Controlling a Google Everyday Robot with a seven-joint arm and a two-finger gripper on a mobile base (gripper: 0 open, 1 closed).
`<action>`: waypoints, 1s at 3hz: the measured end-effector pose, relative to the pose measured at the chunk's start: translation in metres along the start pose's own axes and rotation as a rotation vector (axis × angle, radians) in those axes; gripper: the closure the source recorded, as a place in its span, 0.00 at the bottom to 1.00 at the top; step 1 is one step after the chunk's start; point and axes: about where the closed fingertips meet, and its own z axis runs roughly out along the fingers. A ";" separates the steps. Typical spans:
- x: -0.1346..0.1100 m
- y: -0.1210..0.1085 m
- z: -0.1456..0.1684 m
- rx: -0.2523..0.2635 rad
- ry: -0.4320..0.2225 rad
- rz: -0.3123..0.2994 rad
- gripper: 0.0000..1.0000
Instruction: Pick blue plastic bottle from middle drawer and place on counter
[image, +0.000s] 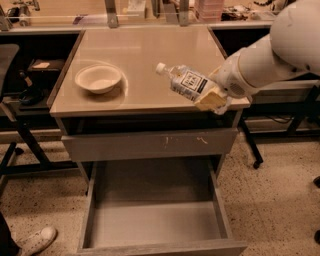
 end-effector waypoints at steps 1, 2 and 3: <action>-0.026 -0.031 0.024 0.001 0.024 -0.039 1.00; -0.041 -0.049 0.043 -0.006 0.036 -0.059 1.00; -0.044 -0.069 0.079 -0.031 0.054 -0.069 1.00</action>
Offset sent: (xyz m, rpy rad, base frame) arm 0.1274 0.0393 -0.0111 -0.0642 0.0244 0.0594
